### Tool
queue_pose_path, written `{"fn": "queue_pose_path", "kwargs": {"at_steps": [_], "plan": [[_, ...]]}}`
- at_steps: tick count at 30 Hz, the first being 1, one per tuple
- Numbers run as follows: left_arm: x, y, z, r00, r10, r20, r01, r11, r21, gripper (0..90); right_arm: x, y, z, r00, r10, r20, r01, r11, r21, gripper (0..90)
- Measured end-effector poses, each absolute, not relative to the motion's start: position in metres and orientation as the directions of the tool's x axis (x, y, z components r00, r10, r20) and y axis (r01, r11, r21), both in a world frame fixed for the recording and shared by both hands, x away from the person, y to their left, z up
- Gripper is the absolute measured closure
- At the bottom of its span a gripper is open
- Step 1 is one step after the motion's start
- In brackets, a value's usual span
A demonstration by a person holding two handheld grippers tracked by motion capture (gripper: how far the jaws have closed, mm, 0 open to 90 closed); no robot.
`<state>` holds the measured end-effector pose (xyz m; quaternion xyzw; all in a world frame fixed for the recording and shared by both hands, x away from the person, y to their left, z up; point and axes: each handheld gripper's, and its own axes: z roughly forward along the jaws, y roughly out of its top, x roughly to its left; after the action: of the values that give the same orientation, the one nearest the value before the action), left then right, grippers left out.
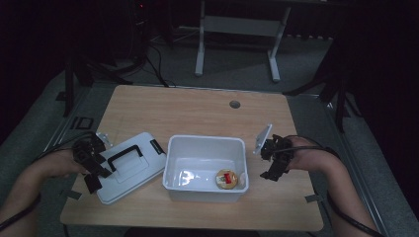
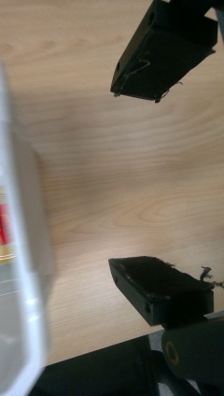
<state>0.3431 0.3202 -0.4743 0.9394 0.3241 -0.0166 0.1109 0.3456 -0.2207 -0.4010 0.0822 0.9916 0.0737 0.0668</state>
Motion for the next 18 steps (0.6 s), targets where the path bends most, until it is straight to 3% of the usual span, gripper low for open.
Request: {"fn": "queue_pose_path", "kwargs": {"at_steps": [8, 18], "plan": [[0.347, 0.314, -0.475, 0.803, 0.593, -0.058, 0.593, -0.783, 0.188, 33.2, 0.345, -0.243, -0.426, -0.966, 0.245, -0.078, 0.234, 0.963, 0.131, 13.8], [0.354, 0.306, -0.478, 0.807, 0.588, -0.046, 0.587, -0.792, 0.165, 39.6, 0.345, -0.252, -0.438, -0.964, 0.262, -0.054, 0.253, 0.958, 0.132, 14.0]]}}
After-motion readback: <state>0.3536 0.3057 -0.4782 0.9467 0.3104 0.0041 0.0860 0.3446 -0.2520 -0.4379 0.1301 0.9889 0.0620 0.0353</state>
